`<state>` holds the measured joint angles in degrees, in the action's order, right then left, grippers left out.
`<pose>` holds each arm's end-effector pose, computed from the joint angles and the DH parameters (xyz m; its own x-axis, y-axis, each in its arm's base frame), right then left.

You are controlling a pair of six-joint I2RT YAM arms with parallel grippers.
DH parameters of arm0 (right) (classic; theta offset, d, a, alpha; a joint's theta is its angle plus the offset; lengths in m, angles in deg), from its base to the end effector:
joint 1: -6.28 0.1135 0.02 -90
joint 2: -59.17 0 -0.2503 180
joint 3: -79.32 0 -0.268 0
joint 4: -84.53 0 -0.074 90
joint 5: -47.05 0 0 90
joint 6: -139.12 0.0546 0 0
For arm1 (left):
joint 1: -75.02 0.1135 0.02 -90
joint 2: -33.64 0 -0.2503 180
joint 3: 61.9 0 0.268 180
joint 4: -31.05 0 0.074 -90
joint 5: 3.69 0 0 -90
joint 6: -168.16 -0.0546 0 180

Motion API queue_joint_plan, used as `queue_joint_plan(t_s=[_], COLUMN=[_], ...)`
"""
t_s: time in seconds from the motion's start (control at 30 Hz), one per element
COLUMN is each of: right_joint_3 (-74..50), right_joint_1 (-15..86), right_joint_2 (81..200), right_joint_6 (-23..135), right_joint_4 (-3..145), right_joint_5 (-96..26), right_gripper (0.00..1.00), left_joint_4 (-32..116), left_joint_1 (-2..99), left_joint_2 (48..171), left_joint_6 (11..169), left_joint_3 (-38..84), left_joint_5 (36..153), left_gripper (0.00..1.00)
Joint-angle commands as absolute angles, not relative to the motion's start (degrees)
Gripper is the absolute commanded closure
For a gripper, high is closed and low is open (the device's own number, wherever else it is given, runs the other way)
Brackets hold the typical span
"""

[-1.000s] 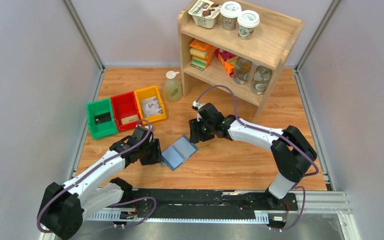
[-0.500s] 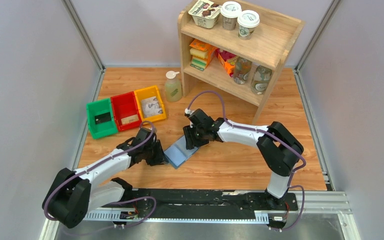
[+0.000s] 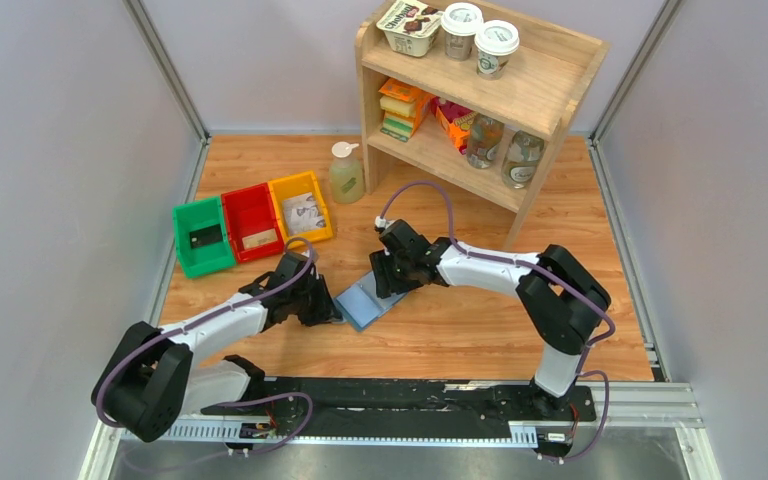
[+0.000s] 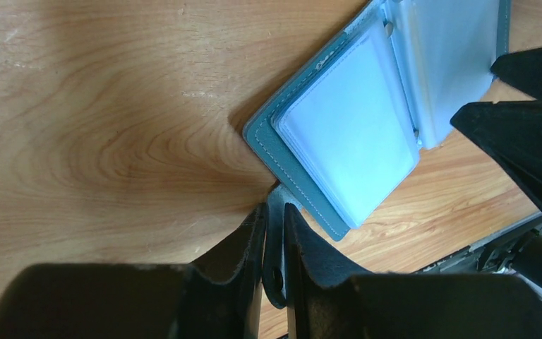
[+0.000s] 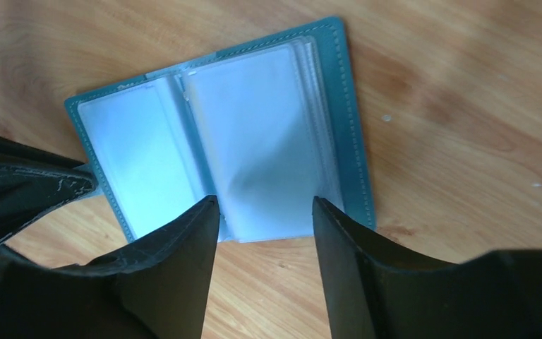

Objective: Take the credit cards out of the card holder
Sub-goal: Remove the credit card from the card holder.

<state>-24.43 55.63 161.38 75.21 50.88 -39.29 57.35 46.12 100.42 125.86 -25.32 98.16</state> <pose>0.2442 0.2897 0.1300 -0.8469 -0.3126 -0.4301 -0.4518 0.8497 0.2719 0.1901 -0.1177 0.1024 -0.9145 -0.3220 -0.2448 -0.1549 0.8379 -0.5235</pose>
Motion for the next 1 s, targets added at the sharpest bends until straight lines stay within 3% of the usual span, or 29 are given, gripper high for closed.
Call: queue_joint_plan(t_s=[0.0,0.2,0.5,0.97], right_joint_3=[-24.9,-24.5,-25.4,-25.6], right_joint_1=[55.9,55.9,56.0,56.4], right_joint_2=[158.6,159.7,160.7,161.4], right_joint_6=[74.6,74.3,73.7,73.2], right_joint_4=[50.3,50.7,53.1,52.9], right_joint_5=[-46.6,-45.9,-38.6,-38.4], right_gripper=[0.41,0.38,0.5,0.49], left_joint_4=[57.2,57.4,56.9,55.7], left_joint_1=[45.8,45.8,45.9,45.8], left_joint_2=[101.7,101.7,102.1,103.4], left_joint_6=[125.5,125.6,126.0,126.0], left_joint_3=[-25.3,-25.5,-25.5,-25.4], left_joint_5=[96.8,96.7,96.9,97.6], left_gripper=[0.77,0.78,0.78,0.79])
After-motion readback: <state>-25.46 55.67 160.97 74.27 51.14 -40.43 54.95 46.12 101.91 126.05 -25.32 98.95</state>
